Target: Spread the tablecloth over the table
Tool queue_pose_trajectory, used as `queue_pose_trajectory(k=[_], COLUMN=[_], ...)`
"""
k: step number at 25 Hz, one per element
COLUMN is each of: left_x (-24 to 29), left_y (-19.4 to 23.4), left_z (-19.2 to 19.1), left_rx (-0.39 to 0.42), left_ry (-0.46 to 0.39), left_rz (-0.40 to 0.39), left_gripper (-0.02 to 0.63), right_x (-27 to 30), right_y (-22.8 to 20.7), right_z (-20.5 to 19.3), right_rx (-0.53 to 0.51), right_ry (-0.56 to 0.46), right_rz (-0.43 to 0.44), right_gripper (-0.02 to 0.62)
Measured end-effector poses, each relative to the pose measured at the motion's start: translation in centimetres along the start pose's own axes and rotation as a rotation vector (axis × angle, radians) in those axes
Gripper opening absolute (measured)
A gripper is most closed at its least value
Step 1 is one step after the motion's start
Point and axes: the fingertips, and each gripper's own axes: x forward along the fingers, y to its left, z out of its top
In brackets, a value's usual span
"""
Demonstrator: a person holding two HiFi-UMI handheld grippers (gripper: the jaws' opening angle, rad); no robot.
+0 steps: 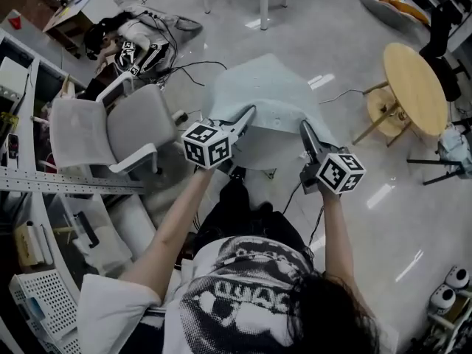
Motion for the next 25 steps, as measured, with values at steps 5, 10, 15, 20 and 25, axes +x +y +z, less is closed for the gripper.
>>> queue_pose_trajectory(k=[5, 10, 15, 20, 25], left_x=[-2.6, -4.6, -5.9, -6.3, -6.8], left_y=[-0.9, -1.1, -1.4, -1.4, -1.1], left_z=[-4.6, -8.6, -13.1, -16.5, -20.9], left_rx=[-0.074, -0.164, -0.242, -0.261, -0.303], left_ry=[0.017, 0.036, 0.061, 0.108, 0.164], left_rz=[0.040, 0.090, 0.149, 0.171, 0.203], left_gripper=[0.069, 0.069, 0.069, 0.071, 0.071], right_x=[-2.1, -3.5, -4.8, -5.5, -6.2], right_y=[0.1, 0.1, -1.0, -2.3, -3.9], right_z=[-4.8, -8.9, -13.3, -17.1, -21.5], right_rx=[0.113, 0.191, 0.323, 0.420, 0.485], right_ry=[0.054, 0.108, 0.160, 0.192, 0.243], right_rz=[0.037, 0.051, 0.032, 0.012, -0.023], right_gripper=[0.026, 0.026, 0.023, 0.025, 0.026])
